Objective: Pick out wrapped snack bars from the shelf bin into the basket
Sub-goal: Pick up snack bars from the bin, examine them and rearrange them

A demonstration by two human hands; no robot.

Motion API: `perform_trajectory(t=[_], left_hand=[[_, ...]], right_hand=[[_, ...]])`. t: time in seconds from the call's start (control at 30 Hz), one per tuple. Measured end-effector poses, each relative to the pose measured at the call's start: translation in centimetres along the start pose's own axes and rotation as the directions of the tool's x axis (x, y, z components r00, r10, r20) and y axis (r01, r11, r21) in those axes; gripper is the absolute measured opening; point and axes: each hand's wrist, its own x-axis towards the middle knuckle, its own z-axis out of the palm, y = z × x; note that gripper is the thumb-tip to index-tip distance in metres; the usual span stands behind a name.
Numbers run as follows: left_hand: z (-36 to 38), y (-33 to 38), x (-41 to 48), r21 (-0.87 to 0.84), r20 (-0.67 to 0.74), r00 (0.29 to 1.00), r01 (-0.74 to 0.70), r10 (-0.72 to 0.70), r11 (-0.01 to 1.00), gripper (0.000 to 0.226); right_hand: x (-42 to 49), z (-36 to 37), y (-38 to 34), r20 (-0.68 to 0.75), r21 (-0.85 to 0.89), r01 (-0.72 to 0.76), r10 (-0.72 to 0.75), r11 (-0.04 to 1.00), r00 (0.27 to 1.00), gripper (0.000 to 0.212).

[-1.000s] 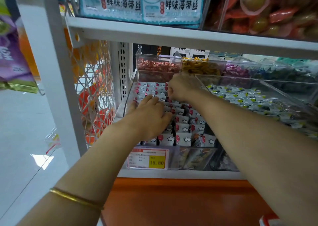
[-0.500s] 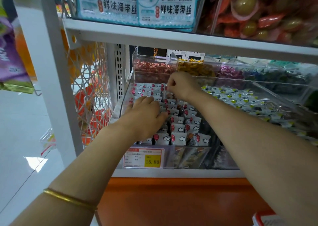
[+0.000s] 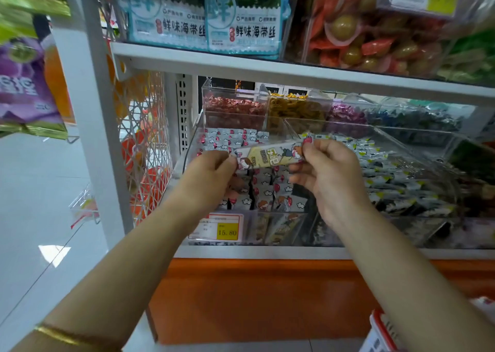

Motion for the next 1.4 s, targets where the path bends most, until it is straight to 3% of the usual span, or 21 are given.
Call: perform_trajectory(t=[0.1,0.2,0.53,0.73,0.83,0.93,1.03,1.1,1.23,1.4], left_hand=[[0.0,0.2,-0.9,-0.316,0.031,0.996,0.087,-0.081,0.945,0.026],[-0.1,0.3,-1.1,-0.513,0.041,0.991,0.13,-0.126,0.849,0.025],[0.1,0.4,-0.7,-0.75,0.0,0.98,0.132,-0.2,0.648,0.012],[0.2,0.1,-0.5,-0.743,0.019,0.985,0.129,-0.171,0.657,0.016],[0.0,0.1,-0.6,-0.648,-0.017,0.996,0.06,-0.093,0.759,0.017],[0.0,0.0,-0.8,-0.529,-0.029,0.999,0.016,-0.036,0.849,0.02],[-0.1,0.5,-0.7,-0.546,0.056,0.998,0.064,-0.04,0.835,0.017],[-0.1,0.5,-0.8,-0.55,0.091,0.996,0.065,-0.017,0.832,0.004],[0.1,0.2,-0.8,-0.403,-0.026,0.999,-0.047,0.04,0.914,0.02],[-0.3,0.2,-0.8,-0.376,0.068,0.994,-0.054,0.085,0.925,0.032]], right_hand=[[-1.5,-0.4,0.0,0.044,0.159,-0.074,0.068,0.984,0.997,0.009],[-2.1,-0.5,0.3,0.073,0.289,-0.144,0.128,0.946,0.989,0.01],[-2.3,-0.3,1.4,0.093,0.411,-0.168,0.143,0.896,0.985,0.024],[-1.9,-0.5,1.4,0.057,0.417,-0.175,0.166,0.892,0.984,0.017],[-1.8,-0.7,1.3,0.051,0.433,-0.195,0.192,0.88,0.98,0.006],[-1.7,-0.9,1.6,0.021,0.293,-0.136,0.136,0.946,0.991,0.012],[-1.4,-1.4,1.7,0.015,0.216,-0.082,0.08,0.973,0.997,0.004],[-1.4,-1.6,1.7,0.043,0.168,-0.065,0.059,0.984,0.997,0.011],[-1.6,-1.5,1.7,0.108,0.076,-0.019,0.011,0.997,0.994,0.028],[-1.8,-1.4,1.7,0.064,0.02,0.019,-0.021,1.0,0.998,0.012]])
